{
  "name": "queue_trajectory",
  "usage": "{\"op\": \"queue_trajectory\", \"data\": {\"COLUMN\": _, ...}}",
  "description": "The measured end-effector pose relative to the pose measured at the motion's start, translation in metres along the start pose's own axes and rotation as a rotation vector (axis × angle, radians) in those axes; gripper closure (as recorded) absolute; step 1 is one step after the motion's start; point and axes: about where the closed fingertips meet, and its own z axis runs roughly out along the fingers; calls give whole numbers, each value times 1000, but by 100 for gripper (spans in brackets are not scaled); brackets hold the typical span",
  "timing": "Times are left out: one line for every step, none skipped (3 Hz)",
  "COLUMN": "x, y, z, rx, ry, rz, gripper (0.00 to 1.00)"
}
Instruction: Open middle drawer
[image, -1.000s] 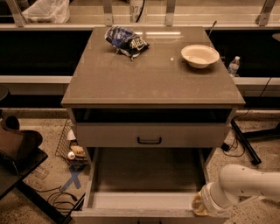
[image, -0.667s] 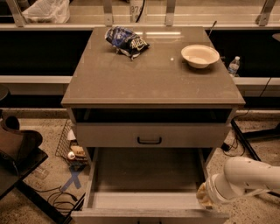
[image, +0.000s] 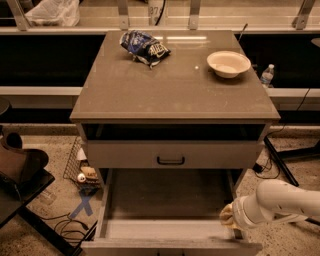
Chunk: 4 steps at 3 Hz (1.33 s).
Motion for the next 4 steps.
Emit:
{"op": "queue_trajectory", "data": {"x": -1, "y": -10, "z": 45, "rx": 20, "ry": -87, "rz": -3, "gripper": 100}}
{"op": "queue_trajectory", "data": {"x": -1, "y": -8, "z": 47, "rx": 15, "ry": -88, "rz": 0, "gripper": 100}}
{"op": "queue_trajectory", "data": {"x": -3, "y": 5, "z": 53, "rx": -1, "ry": -100, "rz": 21, "gripper": 100}}
{"op": "queue_trajectory", "data": {"x": -14, "y": 35, "z": 60, "rx": -26, "ry": -123, "rz": 70, "gripper": 100}}
